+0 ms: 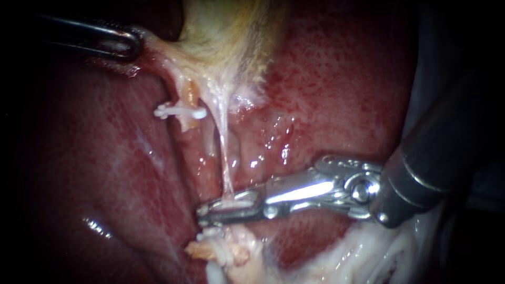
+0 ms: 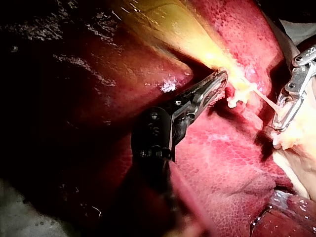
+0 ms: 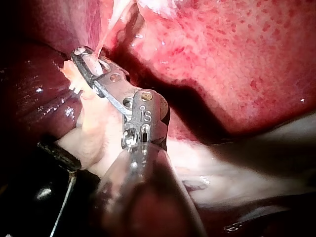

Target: Going back second clip right tube

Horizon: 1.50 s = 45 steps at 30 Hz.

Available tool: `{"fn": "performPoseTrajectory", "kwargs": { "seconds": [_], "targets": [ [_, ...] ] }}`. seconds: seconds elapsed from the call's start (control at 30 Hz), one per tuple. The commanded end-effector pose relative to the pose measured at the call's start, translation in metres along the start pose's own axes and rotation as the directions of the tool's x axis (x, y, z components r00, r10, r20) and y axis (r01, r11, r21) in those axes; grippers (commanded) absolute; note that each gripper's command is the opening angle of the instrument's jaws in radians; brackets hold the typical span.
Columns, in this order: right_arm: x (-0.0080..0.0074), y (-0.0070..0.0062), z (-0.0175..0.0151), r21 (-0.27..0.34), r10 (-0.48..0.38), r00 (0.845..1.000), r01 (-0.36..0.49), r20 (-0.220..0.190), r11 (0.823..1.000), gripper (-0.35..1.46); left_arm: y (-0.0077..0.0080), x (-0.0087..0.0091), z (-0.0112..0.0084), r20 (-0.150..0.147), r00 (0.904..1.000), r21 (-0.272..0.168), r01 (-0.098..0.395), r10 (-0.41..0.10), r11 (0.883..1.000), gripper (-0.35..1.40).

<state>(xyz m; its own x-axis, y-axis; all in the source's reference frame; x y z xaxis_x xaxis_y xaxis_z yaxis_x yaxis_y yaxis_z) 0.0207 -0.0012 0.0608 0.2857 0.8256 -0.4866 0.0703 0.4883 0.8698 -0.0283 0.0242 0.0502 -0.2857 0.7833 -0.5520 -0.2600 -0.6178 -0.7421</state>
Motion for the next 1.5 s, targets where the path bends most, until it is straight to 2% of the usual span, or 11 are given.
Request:
{"fn": "performPoseTrajectory", "kwargs": {
  "seconds": [0.03,0.07,0.17,0.2,0.3,0.47,0.8,0.93,1.1,1.3,1.5],
  "targets": [
    [0.0,0.0001,-0.0001,0.005,-0.016,1.0,0.016,-0.003,1.0,-0.35,0.0,0.0,0.0,0.0,1.0,0.0,0.0,0.0,1.0,-0.35],
    [0.0,0.0001,0.0,0.01,-0.034,0.999,0.034,-0.007,0.999,-0.34,0.0,0.0,0.0,0.0,1.0,0.0,0.0,0.0,1.0,-0.35],
    [0.0002,0.0002,0.0004,0.0,-0.092,0.995,0.092,-0.026,0.996,0.23,0.0,0.0,0.0,0.0,1.0,0.0,0.0,0.0,1.0,-0.35],
    [0.0003,0.0003,0.0005,-0.007,-0.092,0.995,0.092,-0.029,0.996,0.34,0.0,0.0,0.0,0.0,1.0,0.001,0.0,0.0,1.0,-0.35],
    [0.0006,0.0006,0.0013,-0.052,-0.11,0.993,0.108,-0.047,0.993,0.47,0.0,0.0,0.0,0.0,1.0,0.001,0.0,0.0,1.0,-0.35],
    [0.0005,0.0012,0.0015,-0.086,-0.159,0.986,0.154,-0.055,0.984,0.49,0.0,-0.0001,0.0,0.0,1.0,0.001,0.0,0.0,1.0,-0.35],
    [0.0001,0.0038,-0.0001,-0.144,-0.216,0.974,0.205,-0.065,0.968,0.5,0.0,-0.0001,0.0,0.0,1.0,0.001,0.0,0.0,1.0,-0.35],
    [0.0001,0.0042,-0.0009,-0.164,-0.222,0.973,0.208,-0.069,0.964,0.5,0.0,-0.0001,0.0,0.0,1.0,0.001,0.0,0.0,1.0,-0.35],
    [0.0003,0.0035,-0.0018,-0.124,-0.216,0.974,0.208,-0.061,0.97,0.5,0.0,-0.0001,0.0,0.0,1.0,0.0,0.0,0.0,1.0,-0.35],
    [0.0009,0.0029,-0.0025,-0.114,-0.212,0.975,0.204,-0.06,0.972,0.49,0.0,-0.0001,0.0,0.0,1.0,0.0,0.0,0.0,1.0,-0.35],
    [0.0006,0.0018,-0.0028,-0.023,-0.216,0.974,0.215,-0.061,0.976,0.49,-0.0001,-0.0001,-0.0001,0.0,1.0,0.0,0.0,0.0,1.0,-0.35]
  ]
}}
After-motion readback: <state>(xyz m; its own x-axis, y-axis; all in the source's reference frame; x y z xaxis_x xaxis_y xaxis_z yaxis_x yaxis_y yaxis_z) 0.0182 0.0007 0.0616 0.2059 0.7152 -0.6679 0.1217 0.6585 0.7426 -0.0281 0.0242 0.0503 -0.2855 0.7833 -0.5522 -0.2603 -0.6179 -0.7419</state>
